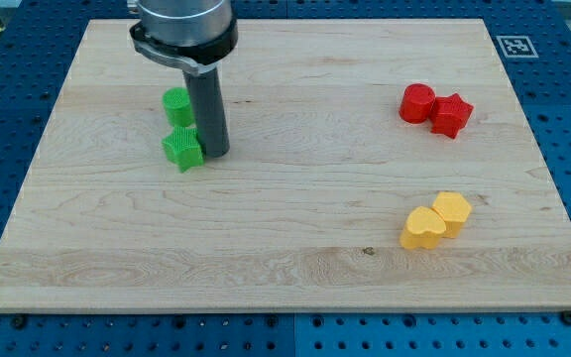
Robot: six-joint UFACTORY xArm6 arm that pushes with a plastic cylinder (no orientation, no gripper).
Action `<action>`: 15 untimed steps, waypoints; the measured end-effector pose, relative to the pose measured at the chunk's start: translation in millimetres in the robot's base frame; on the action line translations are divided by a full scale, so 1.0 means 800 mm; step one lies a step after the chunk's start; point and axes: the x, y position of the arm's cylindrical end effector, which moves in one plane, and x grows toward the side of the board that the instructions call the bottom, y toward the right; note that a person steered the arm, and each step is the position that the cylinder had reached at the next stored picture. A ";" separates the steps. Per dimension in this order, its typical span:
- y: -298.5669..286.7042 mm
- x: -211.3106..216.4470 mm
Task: Move the yellow hexagon to the right of the yellow heart
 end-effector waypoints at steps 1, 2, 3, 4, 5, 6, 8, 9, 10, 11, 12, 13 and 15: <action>0.069 0.000; 0.133 0.000; 0.138 0.001; 0.177 0.017; 0.236 0.035; 0.302 0.046; 0.342 0.055; 0.339 0.055; 0.327 0.055; 0.308 0.063; 0.305 0.083; 0.293 0.093; 0.234 0.105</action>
